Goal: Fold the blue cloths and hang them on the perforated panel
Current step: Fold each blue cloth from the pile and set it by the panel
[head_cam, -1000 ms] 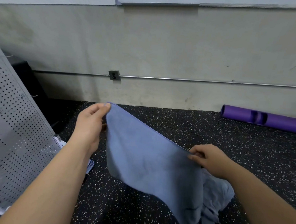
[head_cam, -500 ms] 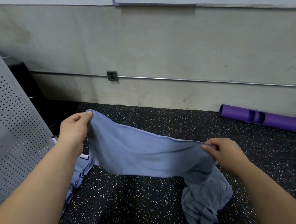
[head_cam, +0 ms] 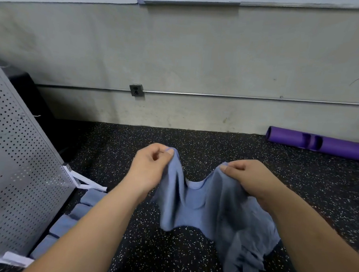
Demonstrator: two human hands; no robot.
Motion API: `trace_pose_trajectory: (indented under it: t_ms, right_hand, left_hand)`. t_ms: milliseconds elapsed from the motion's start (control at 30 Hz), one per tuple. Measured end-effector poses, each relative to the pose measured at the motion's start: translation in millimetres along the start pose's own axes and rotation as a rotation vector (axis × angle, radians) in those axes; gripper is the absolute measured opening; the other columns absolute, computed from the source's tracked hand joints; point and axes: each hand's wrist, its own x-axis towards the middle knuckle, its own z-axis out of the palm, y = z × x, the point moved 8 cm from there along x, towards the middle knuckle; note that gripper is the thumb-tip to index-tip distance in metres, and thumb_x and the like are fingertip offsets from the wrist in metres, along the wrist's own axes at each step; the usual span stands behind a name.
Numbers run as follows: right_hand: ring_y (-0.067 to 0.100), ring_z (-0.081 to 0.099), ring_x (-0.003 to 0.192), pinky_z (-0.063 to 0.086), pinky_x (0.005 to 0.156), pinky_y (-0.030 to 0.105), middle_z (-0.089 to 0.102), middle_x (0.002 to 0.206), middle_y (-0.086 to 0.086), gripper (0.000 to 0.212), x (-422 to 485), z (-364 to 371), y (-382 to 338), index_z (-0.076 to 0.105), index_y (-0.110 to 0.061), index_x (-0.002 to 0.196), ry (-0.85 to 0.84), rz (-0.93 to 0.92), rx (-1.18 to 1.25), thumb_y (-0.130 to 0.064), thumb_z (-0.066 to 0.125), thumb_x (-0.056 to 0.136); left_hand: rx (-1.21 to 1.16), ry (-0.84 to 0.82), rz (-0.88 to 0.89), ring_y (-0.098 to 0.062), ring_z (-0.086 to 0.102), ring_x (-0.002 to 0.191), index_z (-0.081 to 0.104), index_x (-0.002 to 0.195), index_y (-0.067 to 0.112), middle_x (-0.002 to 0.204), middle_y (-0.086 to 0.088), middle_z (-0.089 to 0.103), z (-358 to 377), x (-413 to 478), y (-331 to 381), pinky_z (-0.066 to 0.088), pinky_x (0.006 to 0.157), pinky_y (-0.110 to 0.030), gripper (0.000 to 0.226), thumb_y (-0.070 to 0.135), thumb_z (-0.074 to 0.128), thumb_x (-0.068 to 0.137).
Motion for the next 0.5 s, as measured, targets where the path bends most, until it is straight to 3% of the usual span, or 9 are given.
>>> trace_pose_trajectory:
  t_ms: [133, 233, 367, 500]
  right_hand:
    - [0.019, 0.076, 0.099, 0.059, 0.089, 0.038, 0.083, 0.096, 0.0, 0.011, 0.1, 16.2, -4.9, 0.084, -0.019, 0.1, -0.014, -0.037, 0.123, -0.023, 0.074, 0.101]
    - [0.016, 0.076, 0.109, 0.059, 0.099, 0.037, 0.083, 0.104, -0.003, 0.02, -5.7, 30.3, -21.0, 0.08, -0.025, 0.108, -0.043, -0.103, 0.202, -0.009, 0.07, 0.102]
    - [0.013, 0.076, 0.108, 0.061, 0.093, 0.027, 0.081, 0.112, -0.002, 0.045, -10.9, 49.9, -32.4, 0.074, -0.024, 0.124, -0.118, -0.175, 0.252, 0.01, 0.067, 0.095]
    - [0.009, 0.076, 0.106, 0.061, 0.084, 0.023, 0.077, 0.123, -0.007, 0.072, -13.1, 60.2, -28.0, 0.063, -0.024, 0.141, -0.133, -0.179, 0.198, 0.021, 0.065, 0.086]
  left_hand:
    - [-0.1, -0.113, -0.011, -0.018, 0.059, 0.079, 0.079, 0.099, 0.018, 0.083, -0.01, 0.067, 35.6, -21.2, 8.9, 0.052, 0.075, -0.041, 0.011, 0.023, 0.071, 0.103]
    - [-0.191, -0.146, -0.042, -0.02, 0.058, 0.078, 0.08, 0.099, 0.019, 0.079, -0.007, 0.066, 55.0, -33.6, 10.4, 0.052, 0.075, -0.045, 0.009, 0.023, 0.072, 0.102]
    - [-0.259, -0.12, -0.103, -0.012, 0.064, 0.072, 0.078, 0.102, 0.013, 0.074, -0.001, 0.068, 65.6, -43.8, 11.6, 0.056, 0.069, -0.035, 0.013, 0.02, 0.068, 0.105]
    - [-0.319, -0.086, -0.192, -0.016, 0.067, 0.079, 0.077, 0.107, 0.011, 0.084, -0.008, 0.071, 64.3, -44.3, 2.3, 0.06, 0.076, -0.039, 0.017, 0.023, 0.066, 0.107]
